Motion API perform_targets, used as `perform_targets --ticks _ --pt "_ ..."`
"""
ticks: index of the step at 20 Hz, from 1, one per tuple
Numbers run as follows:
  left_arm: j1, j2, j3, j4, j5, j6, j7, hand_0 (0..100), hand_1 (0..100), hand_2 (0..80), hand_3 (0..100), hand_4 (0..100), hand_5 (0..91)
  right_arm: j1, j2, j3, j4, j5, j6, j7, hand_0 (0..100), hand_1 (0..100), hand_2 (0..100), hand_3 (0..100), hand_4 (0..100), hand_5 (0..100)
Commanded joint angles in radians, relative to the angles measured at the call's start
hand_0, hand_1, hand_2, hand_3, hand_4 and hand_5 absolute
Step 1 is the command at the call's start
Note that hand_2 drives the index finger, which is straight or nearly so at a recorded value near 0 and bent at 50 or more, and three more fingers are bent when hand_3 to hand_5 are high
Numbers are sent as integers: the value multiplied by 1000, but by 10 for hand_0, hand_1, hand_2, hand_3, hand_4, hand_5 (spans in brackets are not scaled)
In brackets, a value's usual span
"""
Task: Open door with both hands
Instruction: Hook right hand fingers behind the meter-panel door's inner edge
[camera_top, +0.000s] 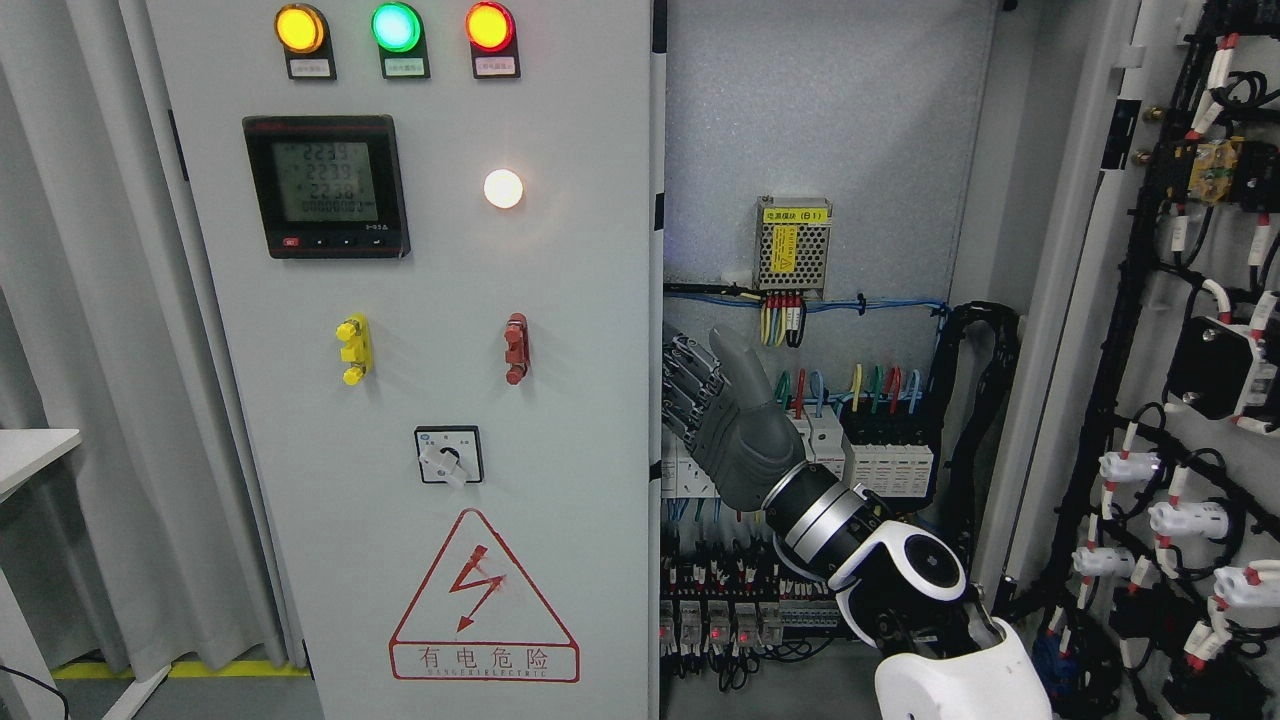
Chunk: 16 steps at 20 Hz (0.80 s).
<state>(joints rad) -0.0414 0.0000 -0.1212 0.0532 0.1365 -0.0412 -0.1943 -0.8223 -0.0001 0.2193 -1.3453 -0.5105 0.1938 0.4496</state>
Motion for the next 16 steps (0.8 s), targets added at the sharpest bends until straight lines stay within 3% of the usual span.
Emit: perform_targets --ticks 1,16 --pt "0 18 0 1 0 0 7 288 0 28 28 34 0 6 0 -3 -21 0 -2 30 219 0 0 0 0 0" --pt "0 18 0 1 0 0 7 289 0 28 28 33 0 74 0 -25 -103 0 -4 57 219 0 0 0 0 0"
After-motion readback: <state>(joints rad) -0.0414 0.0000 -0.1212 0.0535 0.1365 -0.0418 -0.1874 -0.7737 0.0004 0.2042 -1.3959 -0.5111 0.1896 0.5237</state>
